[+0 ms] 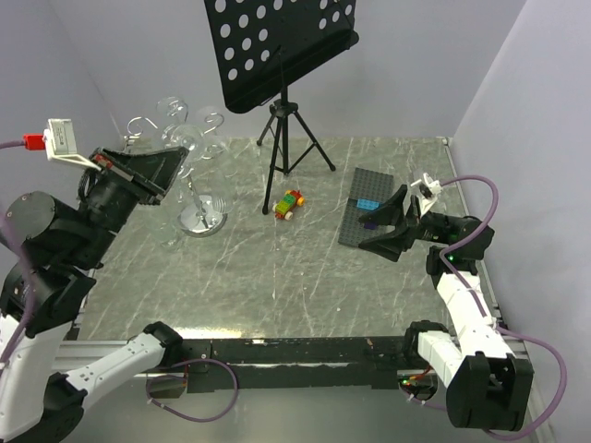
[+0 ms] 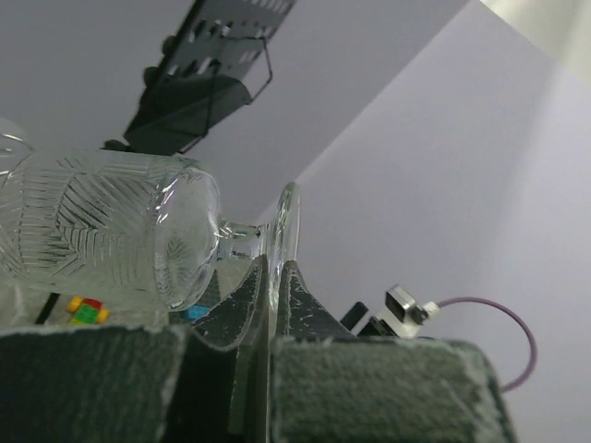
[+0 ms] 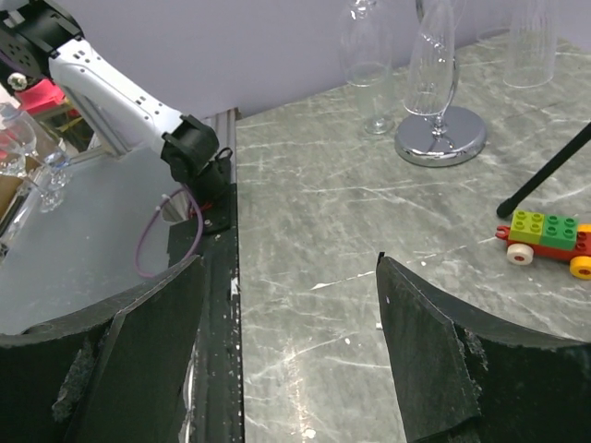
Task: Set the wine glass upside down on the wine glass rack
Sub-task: Turn the wine glass upside down at the wine rack.
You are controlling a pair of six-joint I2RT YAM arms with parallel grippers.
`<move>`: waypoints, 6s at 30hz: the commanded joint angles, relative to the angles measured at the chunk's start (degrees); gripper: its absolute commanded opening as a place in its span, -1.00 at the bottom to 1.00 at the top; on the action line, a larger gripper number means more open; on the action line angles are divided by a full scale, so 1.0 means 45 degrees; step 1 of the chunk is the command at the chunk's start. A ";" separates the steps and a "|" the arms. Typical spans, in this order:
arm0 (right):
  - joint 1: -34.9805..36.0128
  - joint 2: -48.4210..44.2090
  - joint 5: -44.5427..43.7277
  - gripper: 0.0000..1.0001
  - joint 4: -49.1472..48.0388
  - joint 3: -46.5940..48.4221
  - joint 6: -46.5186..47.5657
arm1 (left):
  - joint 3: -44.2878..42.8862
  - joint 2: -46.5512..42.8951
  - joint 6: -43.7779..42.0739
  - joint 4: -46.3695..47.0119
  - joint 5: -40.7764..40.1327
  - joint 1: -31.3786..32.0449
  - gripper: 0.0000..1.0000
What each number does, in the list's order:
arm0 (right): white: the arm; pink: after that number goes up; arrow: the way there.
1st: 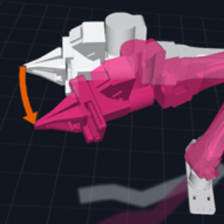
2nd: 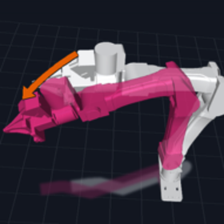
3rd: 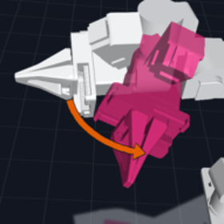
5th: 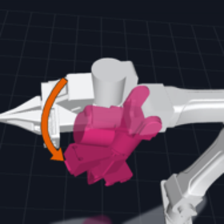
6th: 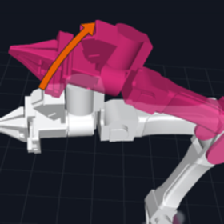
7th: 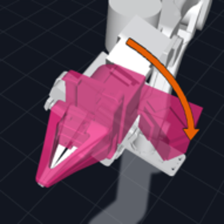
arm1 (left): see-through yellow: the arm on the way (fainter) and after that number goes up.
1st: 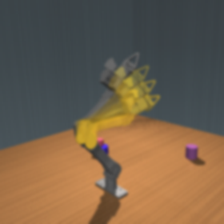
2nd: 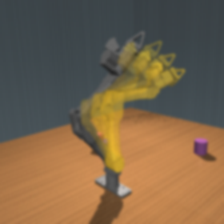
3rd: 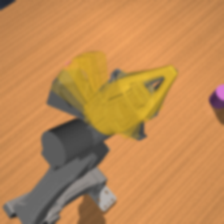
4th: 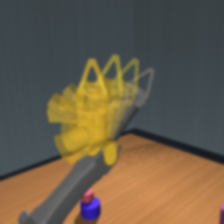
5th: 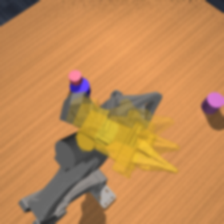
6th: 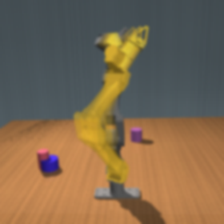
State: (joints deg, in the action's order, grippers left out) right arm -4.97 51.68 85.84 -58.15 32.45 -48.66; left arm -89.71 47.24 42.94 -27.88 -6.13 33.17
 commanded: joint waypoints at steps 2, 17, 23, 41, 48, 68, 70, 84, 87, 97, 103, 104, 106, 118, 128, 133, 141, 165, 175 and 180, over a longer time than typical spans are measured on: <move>-0.0106 -0.0332 0.0943 0.62 0.0051 -0.0120 0.1029 | -0.0864 0.0477 -0.1220 0.0531 -0.1916 -0.0046 -0.99; -0.0203 -0.0566 0.1080 0.63 0.0598 -0.0179 0.1381 | -0.4302 0.4206 -0.2163 0.0843 -0.0327 -0.4020 -0.99; -0.0262 -0.0645 0.1119 0.63 0.0462 -0.0238 0.1225 | -0.2763 0.4443 0.0278 0.2695 0.4033 -0.9961 -0.99; -0.0262 -0.0449 0.1236 0.64 -0.1550 -0.0433 -0.0337 | 0.4563 0.4403 0.6081 0.8811 0.9056 -1.5554 -0.99; -0.0262 -0.0528 0.1236 0.64 -0.1960 -0.0472 -0.0630 | 0.4916 0.4833 0.7371 0.9417 0.9975 -1.5535 -0.99; -0.0262 -0.0547 0.1158 0.64 -0.2390 -0.0491 -0.1061 | 0.4584 0.5790 0.6864 0.8246 1.0015 -1.4774 -0.99; -0.0262 -0.0527 0.1158 0.64 -0.2390 -0.0472 -0.1080 | 0.4642 0.5849 0.6942 0.8382 0.9995 -1.4579 -0.99; -0.0262 -0.0586 0.1119 0.64 -0.2273 -0.0472 -0.0963 | 0.4565 0.6356 0.7391 0.8733 1.0171 -1.3895 -0.99; -0.0262 -0.0625 0.1119 0.64 -0.2234 -0.0453 -0.0943 | 0.4526 0.6474 0.7645 0.8968 1.0249 -1.3641 -0.99; -0.0243 -0.0625 0.1100 0.65 -0.2175 -0.0472 -0.0905 | 0.4838 0.6142 0.7646 0.8872 1.0288 -1.3464 -0.99; -0.0262 -0.0664 0.1080 0.65 -0.2195 -0.0472 -0.0943 | 0.4020 0.5986 0.6185 0.7176 0.9879 -1.3503 -0.99; -0.0282 -0.0645 0.1080 0.65 -0.2195 -0.0491 -0.0943 | 0.3670 0.5986 0.5736 0.6592 0.9685 -1.3503 -0.99; -0.0262 -0.0664 0.1080 0.65 -0.2195 -0.0453 -0.0943 | 0.3219 0.5966 0.5050 0.5615 0.9333 -1.3503 -0.99; -0.0262 -0.0684 0.1021 0.65 -0.2195 -0.0472 -0.0983 | 0.1596 0.6904 0.3954 0.3773 1.0053 -1.3562 -0.99; -0.0262 -0.0645 0.0982 0.65 -0.2156 -0.0472 -0.1002 | 0.1597 0.7333 0.4325 0.3910 1.0484 -1.3075 -0.99; -0.0262 -0.0664 0.0983 0.65 -0.2117 -0.0453 -0.0963 | 0.1245 0.7567 0.4442 0.3774 1.0386 -1.2820 -0.99; -0.0262 -0.0723 0.0943 0.65 -0.1941 -0.0453 -0.0885 | 0.0797 0.7490 0.3664 0.2858 1.0035 -1.3034 -0.99; -0.0262 -0.0371 0.0885 0.65 -0.2429 -0.0453 -0.1353 | -0.2640 0.9578 0.0341 -0.0796 0.9762 -1.2548 -0.99; -0.0262 -0.0352 0.0885 0.65 -0.2605 -0.0472 -0.1510 | -0.3404 1.0010 0.0887 -0.0583 0.9312 -1.2410 -0.99; -0.0262 -0.0371 0.0885 0.65 -0.2586 -0.0491 -0.1490 | -0.2566 0.9542 0.1920 0.0684 0.9214 -1.2526 -0.99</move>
State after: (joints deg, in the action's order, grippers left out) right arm -5.80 50.13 86.04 -66.46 30.57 -55.94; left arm -101.71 93.34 46.92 -35.07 36.34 -22.72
